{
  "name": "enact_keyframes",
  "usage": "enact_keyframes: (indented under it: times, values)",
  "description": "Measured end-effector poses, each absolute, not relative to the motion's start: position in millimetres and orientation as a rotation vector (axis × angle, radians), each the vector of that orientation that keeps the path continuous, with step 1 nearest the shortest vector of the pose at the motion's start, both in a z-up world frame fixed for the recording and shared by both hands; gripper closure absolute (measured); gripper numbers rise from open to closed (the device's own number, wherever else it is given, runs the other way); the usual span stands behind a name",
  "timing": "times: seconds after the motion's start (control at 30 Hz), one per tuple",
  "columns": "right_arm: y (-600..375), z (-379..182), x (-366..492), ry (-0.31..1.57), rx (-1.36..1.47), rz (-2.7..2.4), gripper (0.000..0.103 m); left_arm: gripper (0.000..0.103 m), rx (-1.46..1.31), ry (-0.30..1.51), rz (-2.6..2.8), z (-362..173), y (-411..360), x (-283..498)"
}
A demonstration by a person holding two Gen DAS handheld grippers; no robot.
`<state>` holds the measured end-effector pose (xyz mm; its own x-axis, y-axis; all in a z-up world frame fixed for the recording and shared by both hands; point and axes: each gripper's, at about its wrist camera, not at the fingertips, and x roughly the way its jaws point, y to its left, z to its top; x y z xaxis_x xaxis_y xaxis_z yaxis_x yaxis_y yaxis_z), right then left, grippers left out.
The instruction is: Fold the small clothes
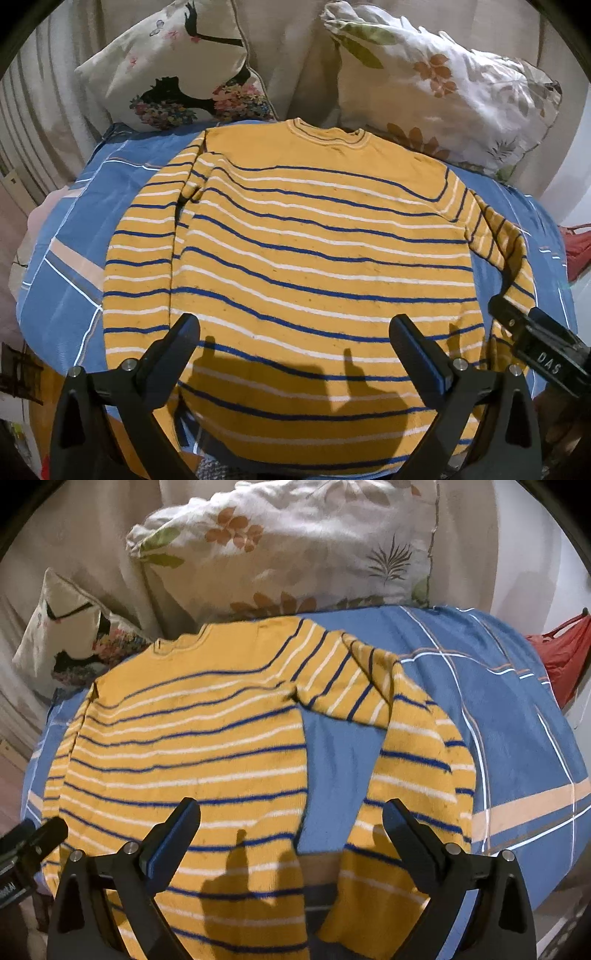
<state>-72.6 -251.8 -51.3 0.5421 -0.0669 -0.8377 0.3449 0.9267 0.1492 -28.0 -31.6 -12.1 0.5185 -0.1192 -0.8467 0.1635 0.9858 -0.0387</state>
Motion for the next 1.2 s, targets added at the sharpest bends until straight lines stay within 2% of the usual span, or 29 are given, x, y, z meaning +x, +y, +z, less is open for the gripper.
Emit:
enact_keyframes:
  times: [0.1, 1.2]
  values:
    - [-252, -51, -78, 0.977, 0.308, -0.253, 0.003, 0.009, 0.063, 1.018, -0.195, -12, -36, -33]
    - [-236, -49, -105, 0.995, 0.288, -0.239, 0.003, 0.012, 0.041, 1.013, -0.190, -11, -20, -66]
